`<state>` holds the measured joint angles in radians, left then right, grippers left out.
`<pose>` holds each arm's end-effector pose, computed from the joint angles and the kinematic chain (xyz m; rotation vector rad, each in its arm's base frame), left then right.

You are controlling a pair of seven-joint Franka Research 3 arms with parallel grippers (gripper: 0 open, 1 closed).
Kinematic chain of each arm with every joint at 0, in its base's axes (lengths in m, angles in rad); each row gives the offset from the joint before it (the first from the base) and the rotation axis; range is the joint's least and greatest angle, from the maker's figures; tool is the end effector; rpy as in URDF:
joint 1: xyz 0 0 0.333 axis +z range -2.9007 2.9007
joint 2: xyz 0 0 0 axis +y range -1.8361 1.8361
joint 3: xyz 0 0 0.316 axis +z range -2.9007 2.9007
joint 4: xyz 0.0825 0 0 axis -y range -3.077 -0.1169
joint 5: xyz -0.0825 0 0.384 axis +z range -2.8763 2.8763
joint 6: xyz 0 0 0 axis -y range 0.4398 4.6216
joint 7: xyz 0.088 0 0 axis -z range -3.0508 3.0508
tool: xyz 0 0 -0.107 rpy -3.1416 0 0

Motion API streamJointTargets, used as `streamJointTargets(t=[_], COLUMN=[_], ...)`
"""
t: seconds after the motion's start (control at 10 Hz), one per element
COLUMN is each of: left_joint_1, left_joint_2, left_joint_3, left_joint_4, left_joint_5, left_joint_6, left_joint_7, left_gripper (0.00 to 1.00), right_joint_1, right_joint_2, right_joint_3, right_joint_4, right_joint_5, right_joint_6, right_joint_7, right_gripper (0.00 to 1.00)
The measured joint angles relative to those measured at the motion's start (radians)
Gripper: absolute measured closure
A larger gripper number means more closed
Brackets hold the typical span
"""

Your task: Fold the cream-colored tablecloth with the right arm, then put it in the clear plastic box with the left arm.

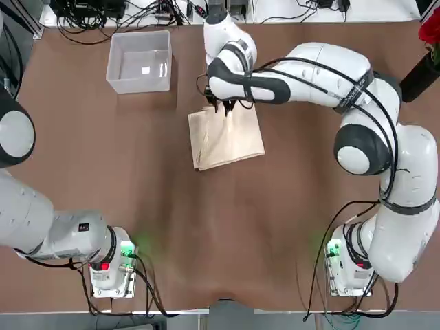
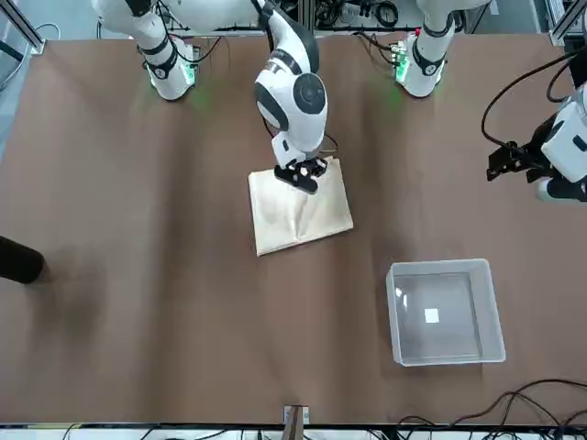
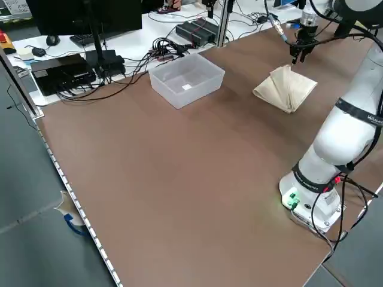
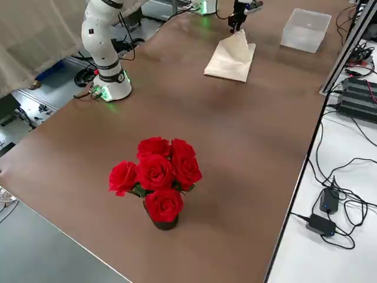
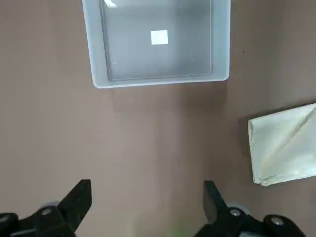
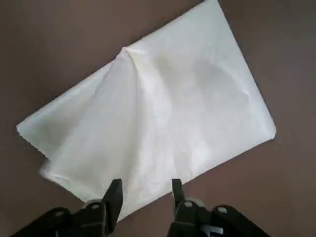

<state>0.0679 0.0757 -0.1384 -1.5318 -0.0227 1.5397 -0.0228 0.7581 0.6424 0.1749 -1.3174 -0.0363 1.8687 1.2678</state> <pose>0.5719 -0.0399 0.5979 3.1089 -0.0740 -0.1066 0.4524 0.5598 0.3576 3.0492 -0.5433 -0.1563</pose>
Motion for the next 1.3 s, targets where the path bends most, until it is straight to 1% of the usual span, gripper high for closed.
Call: streamJointTargets(t=[0.2, 0.4, 0.5, 0.6, 0.7, 0.8, 1.1, 1.2, 1.3], left_joint_1=[0.000, 0.000, -0.001, -0.001, -0.002, -0.002, -0.021, -0.042, -0.061], left_joint_2=[0.001, 0.002, -0.001, -0.022, -0.065, -0.126, -0.331, -0.382, -0.414], left_joint_3=[0.000, -0.003, -0.005, -0.007, -0.009, -0.011, -0.012, -0.012, -0.012], left_joint_4=[-0.005, -0.032, -0.058, -0.108, -0.180, -0.272, -0.587, -0.682, -0.756], left_joint_5=[0.000, -0.009, -0.030, -0.061, -0.087, -0.116, -0.215, -0.246, -0.281], left_joint_6=[-0.001, -0.002, 0.001, 0.024, 0.066, 0.114, 0.272, 0.327, 0.365], left_joint_7=[0.001, 0.002, 0.002, -0.005, -0.018, -0.025, -0.029, -0.030, -0.031], left_gripper=[0.00, 0.02, 0.02, 0.02, 0.02, 0.03, 0.03, 0.03, 0.04], right_joint_1=[-0.009, -0.017, -0.018, -0.020, -0.026, -0.042, -0.132, -0.162, -0.191], right_joint_2=[0.000, 0.000, 0.000, -0.002, -0.011, -0.027, -0.072, -0.083, -0.092], right_joint_3=[-0.004, -0.016, -0.032, -0.052, -0.069, -0.080, -0.081, -0.081, -0.081], right_joint_4=[0.027, 0.047, 0.055, 0.067, 0.090, 0.108, 0.122, 0.131, 0.144], right_joint_5=[0.000, -0.001, -0.002, -0.003, -0.004, -0.004, -0.003, -0.003, -0.003], right_joint_6=[-0.011, -0.024, -0.045, -0.061, -0.087, -0.117, -0.169, -0.201, -0.238], right_joint_7=[0.000, 0.000, 0.000, -0.004, -0.024, -0.056, -0.139, -0.177, -0.220], right_gripper=[0.52, 0.51, 0.51, 0.51, 0.52, 0.52, 0.52, 0.51, 0.51])
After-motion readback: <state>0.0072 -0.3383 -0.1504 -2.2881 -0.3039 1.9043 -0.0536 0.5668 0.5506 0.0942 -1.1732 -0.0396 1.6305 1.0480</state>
